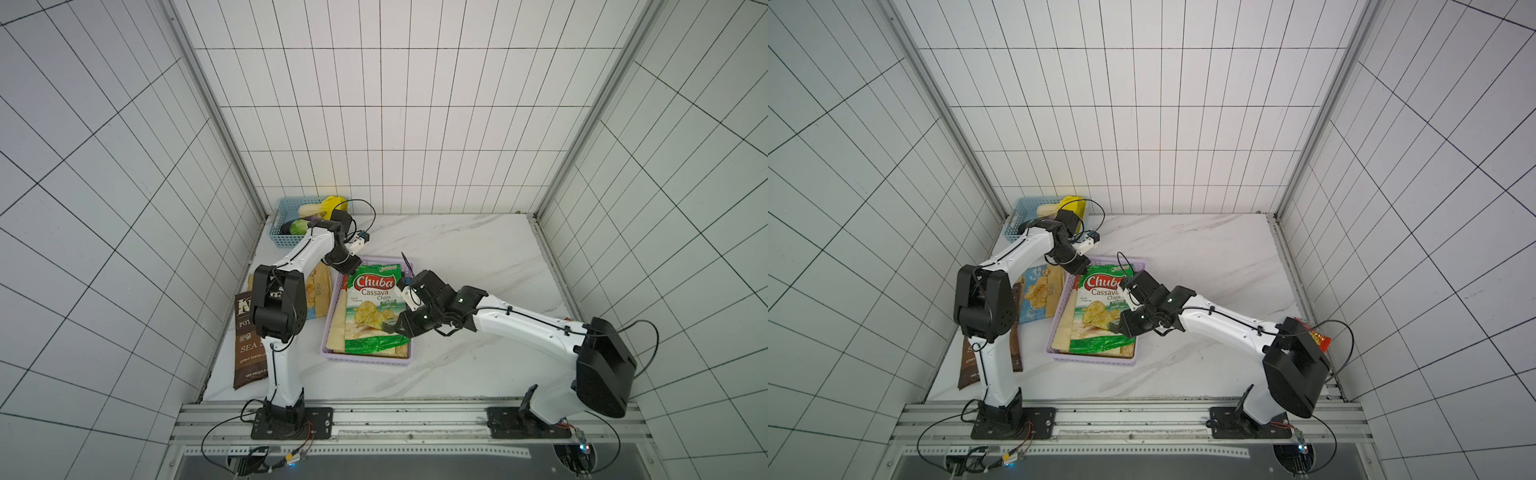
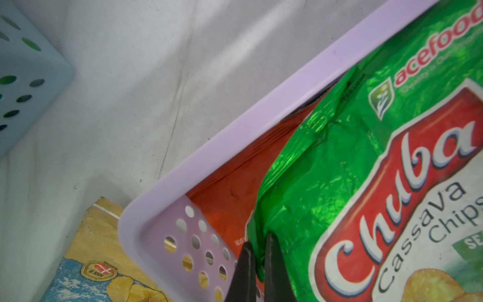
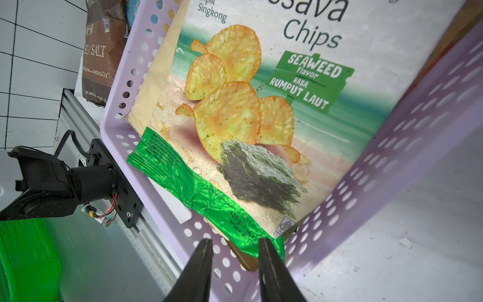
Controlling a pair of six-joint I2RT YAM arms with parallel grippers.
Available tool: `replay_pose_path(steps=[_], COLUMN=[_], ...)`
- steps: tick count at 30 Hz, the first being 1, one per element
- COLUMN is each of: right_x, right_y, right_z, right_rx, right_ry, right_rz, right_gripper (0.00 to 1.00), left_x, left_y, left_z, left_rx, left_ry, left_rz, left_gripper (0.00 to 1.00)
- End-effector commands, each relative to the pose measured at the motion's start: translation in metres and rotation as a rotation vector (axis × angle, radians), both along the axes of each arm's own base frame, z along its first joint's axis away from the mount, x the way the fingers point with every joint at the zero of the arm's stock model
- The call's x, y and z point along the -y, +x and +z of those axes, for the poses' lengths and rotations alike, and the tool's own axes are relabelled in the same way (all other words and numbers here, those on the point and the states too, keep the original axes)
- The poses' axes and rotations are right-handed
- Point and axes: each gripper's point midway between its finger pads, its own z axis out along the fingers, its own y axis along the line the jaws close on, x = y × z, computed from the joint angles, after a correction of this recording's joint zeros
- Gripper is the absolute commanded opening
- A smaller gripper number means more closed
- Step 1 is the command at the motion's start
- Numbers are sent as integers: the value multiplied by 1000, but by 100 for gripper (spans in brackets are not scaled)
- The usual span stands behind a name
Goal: Put the potato chips into the basket
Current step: Adjust the potato chip in the basket.
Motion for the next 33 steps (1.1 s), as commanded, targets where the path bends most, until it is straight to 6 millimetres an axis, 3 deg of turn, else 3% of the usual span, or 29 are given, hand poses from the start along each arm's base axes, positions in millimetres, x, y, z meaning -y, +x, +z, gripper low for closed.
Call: replay_pose_path(steps=[1, 9, 13, 18, 25, 29, 33], right_x=[-8, 22, 43, 65, 103, 98, 78], right_y=[4, 17, 23, 24, 38, 39, 38], right_z=[-8, -35, -44, -61, -63, -56, -32], right_rx=[8, 65, 92, 68, 108, 105, 130], right_ry=[-9, -190, -301, -398, -506, -474, -374], right_rz=[-12, -76, -101, -134, -225, -203, -150], right_gripper=[32, 29, 35, 33, 33, 34, 37], left_x=[2, 2, 3, 1, 7, 9, 11], left_y=[12, 9, 7, 3, -4, -4, 2], left_z=[19, 19, 21, 17, 16, 16, 16], left_rx=[80, 75, 73, 65, 47, 48, 65], left_ry=[-34, -34, -38, -25, -49, -49, -49], left_rz=[19, 14, 8, -1, -12, -20, -26], left_gripper=[0, 0, 0, 0, 0, 0, 0])
